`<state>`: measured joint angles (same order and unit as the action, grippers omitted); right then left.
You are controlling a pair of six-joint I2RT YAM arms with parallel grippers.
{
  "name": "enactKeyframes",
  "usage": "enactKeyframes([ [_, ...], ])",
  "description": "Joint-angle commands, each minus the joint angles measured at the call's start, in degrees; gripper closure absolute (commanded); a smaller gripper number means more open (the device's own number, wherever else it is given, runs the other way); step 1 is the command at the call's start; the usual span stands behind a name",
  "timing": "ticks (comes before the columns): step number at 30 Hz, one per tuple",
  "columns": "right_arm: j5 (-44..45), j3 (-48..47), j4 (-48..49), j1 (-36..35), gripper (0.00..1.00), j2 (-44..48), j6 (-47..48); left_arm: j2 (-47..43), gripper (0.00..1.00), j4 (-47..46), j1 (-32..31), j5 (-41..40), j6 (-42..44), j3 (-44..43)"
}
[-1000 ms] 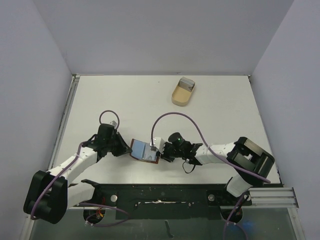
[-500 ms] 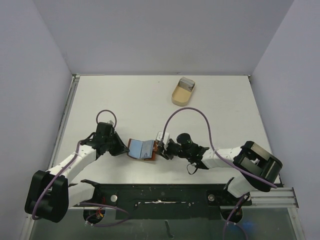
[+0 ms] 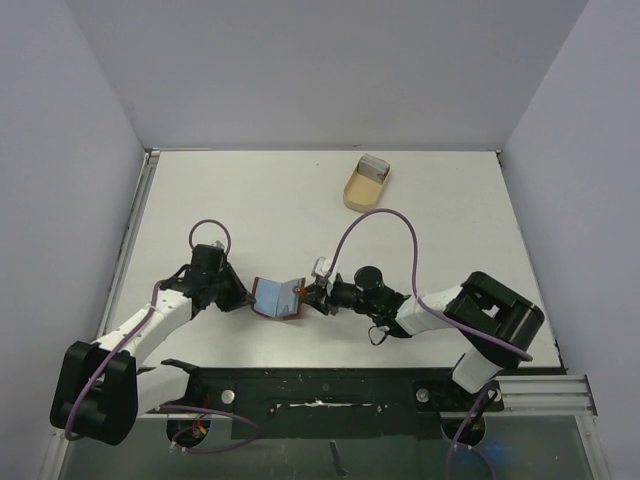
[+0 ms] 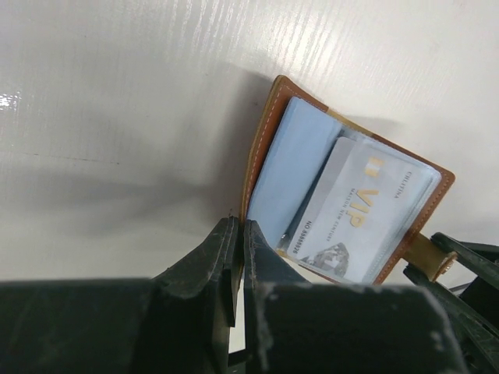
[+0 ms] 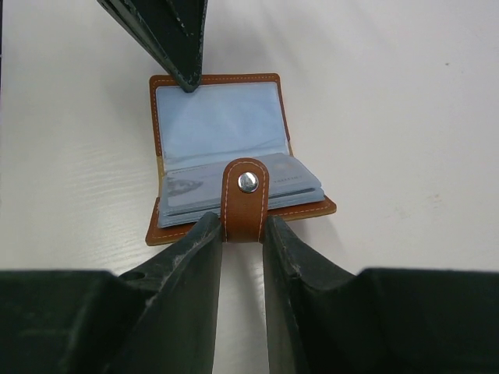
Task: Put the credit cards into the card holder
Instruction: Close the card holder at the center of the board.
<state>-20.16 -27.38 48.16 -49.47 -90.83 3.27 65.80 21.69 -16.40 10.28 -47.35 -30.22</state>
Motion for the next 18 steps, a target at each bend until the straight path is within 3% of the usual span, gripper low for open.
enactKeyframes([
  [1,-2.5,-0.7,12.5,0.1,1.0,-3.5,-2.3,-1.3,1.0,-1.1,0.5,0.3,0.0,-2.7],
  [5,-3.4,-1.5,14.6,0.1,1.0,-5.6,-2.5,-3.7,1.0,-10.3,0.3,9.0,-2.0,0.3],
  [11,-3.7,-1.9,15.0,0.2,1.0,-6.8,-1.8,-1.5,0.86,-21.2,-0.7,18.1,-7.3,4.1],
  [18,-3.8,-0.3,17.7,0.3,1.0,-7.3,-1.8,1.9,0.8,-34.1,-6.4,19.7,-13.0,8.4],
])
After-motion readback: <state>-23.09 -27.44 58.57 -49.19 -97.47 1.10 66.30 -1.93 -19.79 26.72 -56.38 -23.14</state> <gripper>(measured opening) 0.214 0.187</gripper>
